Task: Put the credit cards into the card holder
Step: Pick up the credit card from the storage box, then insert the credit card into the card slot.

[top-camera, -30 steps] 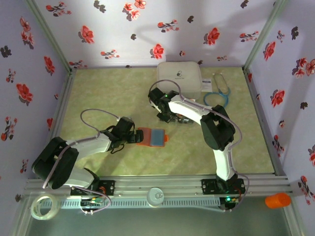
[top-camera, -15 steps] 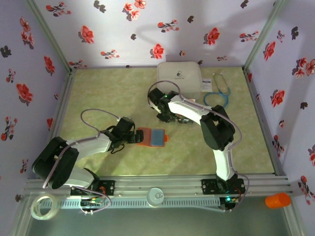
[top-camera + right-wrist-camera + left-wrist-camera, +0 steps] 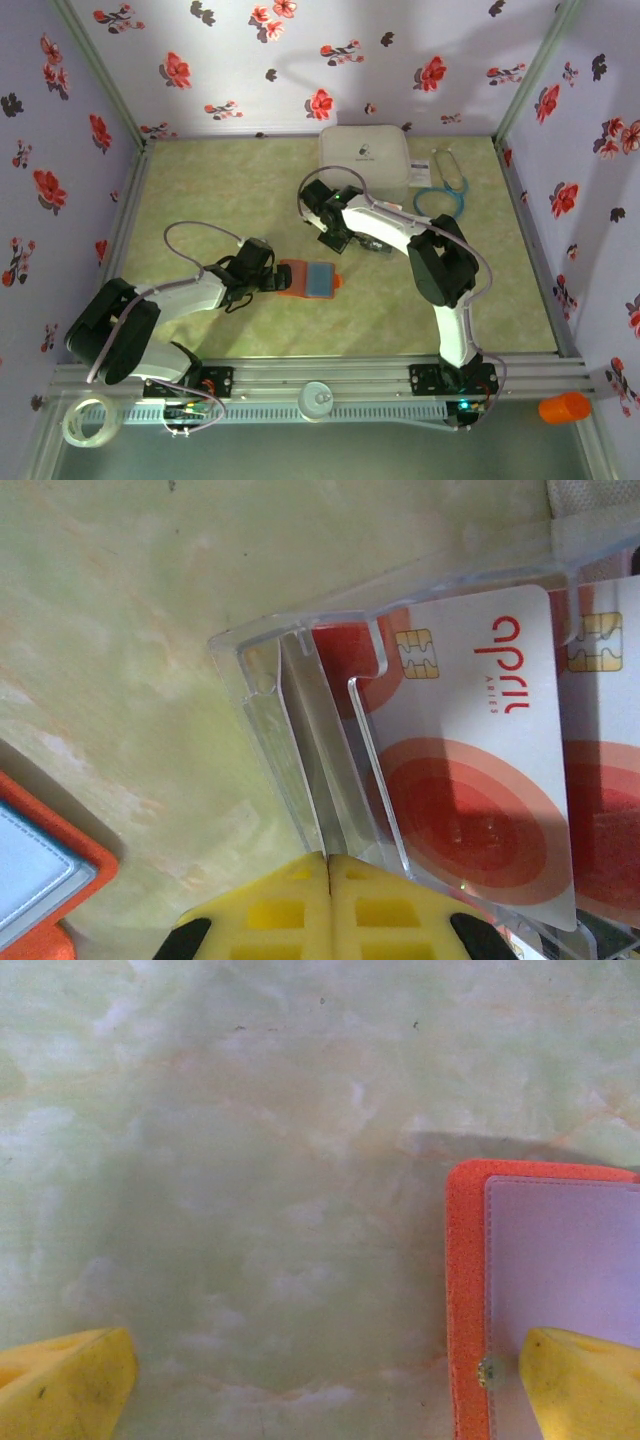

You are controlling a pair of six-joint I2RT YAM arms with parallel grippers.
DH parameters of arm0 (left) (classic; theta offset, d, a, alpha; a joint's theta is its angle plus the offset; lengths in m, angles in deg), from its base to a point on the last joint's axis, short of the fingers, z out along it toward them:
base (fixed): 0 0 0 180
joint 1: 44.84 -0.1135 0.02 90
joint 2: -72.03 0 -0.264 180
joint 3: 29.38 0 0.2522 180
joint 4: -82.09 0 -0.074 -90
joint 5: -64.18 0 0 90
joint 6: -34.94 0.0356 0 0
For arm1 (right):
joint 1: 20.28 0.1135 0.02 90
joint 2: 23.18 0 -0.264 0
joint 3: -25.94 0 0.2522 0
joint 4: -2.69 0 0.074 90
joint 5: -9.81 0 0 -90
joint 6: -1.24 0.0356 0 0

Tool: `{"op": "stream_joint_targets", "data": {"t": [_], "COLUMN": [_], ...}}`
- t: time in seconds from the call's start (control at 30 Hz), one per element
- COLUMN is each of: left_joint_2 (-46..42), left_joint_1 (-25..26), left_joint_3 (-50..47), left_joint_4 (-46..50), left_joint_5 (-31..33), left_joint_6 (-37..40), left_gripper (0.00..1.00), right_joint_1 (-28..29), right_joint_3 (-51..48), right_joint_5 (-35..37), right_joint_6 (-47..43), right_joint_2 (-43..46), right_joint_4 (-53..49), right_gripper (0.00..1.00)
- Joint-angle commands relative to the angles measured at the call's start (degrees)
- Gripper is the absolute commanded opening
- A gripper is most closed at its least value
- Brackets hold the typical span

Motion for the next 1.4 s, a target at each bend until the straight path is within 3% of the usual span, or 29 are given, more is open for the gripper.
{"op": "stream_joint_targets", "data": {"t": [0.0,0.37,0.6,0.83,1.17,1.37], "left_joint_2": [2.05,1.89,0.49,-2.14,-1.80,-0.84], "left_joint_1": [0.28,0.26,0.35,0.89,2.27,2.47], "left_joint_3": [-0.82,-1.19,-1.78,-2.52,-1.12,-0.41], "left_joint_4": [0.73,0.73,1.97,4.36,7.18,7.76], "left_joint_5": [-1.29,-1.19,0.31,1.68,3.32,4.15], "left_joint_6": [-0.49,-0.47,-1.19,-1.59,-0.56,-0.66], "left_gripper": [1.00,1.00,1.00,1.00,1.00,1.00], "right_joint_1": [0.15,2.16,2.29,2.00,1.65,1.70], "right_joint_3": [-0.54,-0.40,-4.02,-19.72,-46.09,-54.88], "right_joint_5": [-1.74,-2.73,-10.06,-22.95,-22.29,-23.83], "right_joint_6": [-2.00,-2.05,12.02,36.57,64.07,70.59], "right_joint_2": [2.58,10.14,15.42,24.24,33.62,32.75], "right_joint_4": [-1.07,-1.75,2.27,21.26,54.20,68.05], "right_gripper": [0.00,0.00,0.00,0.00,0.00,0.00]}}
